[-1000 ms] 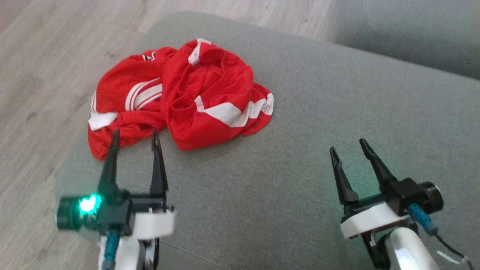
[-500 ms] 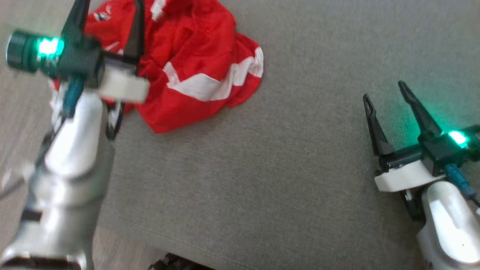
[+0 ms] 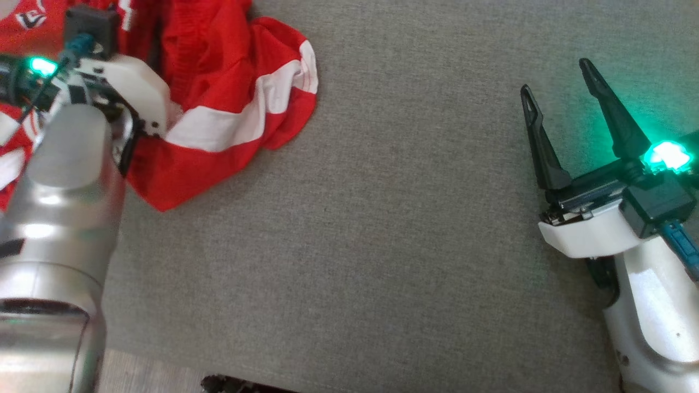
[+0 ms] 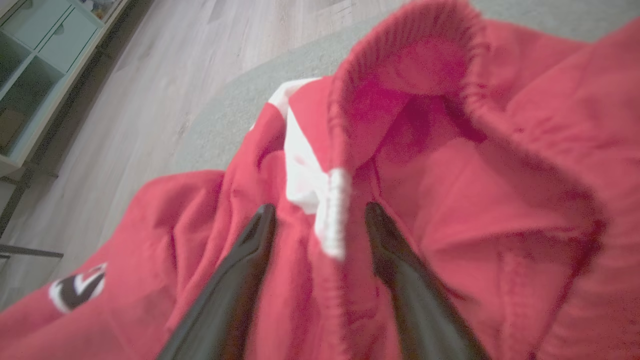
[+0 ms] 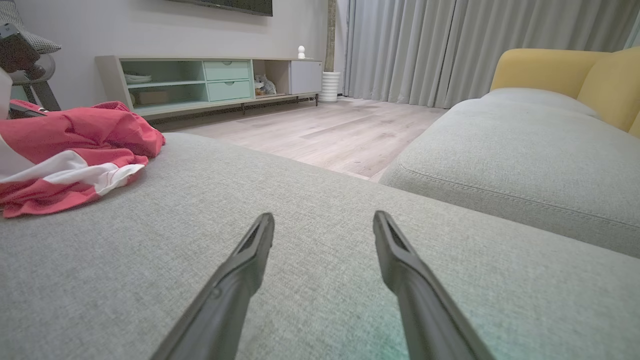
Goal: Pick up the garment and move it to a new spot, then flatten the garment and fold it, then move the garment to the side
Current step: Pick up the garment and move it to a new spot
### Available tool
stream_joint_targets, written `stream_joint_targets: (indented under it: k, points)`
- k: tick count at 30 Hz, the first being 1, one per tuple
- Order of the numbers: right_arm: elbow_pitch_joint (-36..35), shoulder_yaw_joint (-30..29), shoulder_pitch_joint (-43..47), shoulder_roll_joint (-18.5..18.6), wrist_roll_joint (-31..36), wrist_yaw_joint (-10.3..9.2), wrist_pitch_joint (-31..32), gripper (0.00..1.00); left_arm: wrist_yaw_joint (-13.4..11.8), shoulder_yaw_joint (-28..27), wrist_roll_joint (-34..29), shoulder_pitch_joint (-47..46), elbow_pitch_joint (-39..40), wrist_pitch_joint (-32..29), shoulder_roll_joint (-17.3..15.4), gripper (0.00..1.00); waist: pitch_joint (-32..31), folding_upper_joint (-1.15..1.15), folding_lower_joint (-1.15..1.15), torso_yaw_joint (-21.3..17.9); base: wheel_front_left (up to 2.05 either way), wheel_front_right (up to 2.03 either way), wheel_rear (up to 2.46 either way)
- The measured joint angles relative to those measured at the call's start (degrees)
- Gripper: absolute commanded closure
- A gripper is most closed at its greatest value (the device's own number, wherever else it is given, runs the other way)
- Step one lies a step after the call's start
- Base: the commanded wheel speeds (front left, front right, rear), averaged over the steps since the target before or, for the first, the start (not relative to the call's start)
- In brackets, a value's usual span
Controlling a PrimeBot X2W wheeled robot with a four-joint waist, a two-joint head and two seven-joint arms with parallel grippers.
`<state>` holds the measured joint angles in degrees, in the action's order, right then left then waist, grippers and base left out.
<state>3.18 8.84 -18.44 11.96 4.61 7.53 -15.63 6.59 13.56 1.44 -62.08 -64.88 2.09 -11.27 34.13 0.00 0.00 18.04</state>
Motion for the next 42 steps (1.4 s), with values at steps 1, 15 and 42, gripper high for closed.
stream_joint_targets:
  k: [1, 15, 42]
  points:
    - [-0.27, 0.01, -0.04, -0.01, 0.0, 0.0, 0.0, 0.0, -0.09, 0.2, -0.02, -0.57, -0.33, 1.22, -0.3, 0.94, 0.24, 0.0, 0.0, -0.15, 0.0, 0.0, 0.0]
    - [5.21, -0.56, 1.08, -3.26, -0.69, 0.0, 0.58, 0.0, -6.06, 3.41, -2.4, -3.9, 7.09, 12.21, -0.48, 1.0, -7.13, 0.0, 0.0, -1.6, 0.0, 0.0, 0.0]
    - [3.76, 0.48, 9.65, -8.59, -11.7, 0.0, 0.6, 0.0, 0.54, 13.13, 10.5, 5.64, 34.78, 3.43, 6.59, 1.0, -21.94, 0.0, 0.0, -33.0, 0.0, 0.0, 0.0]
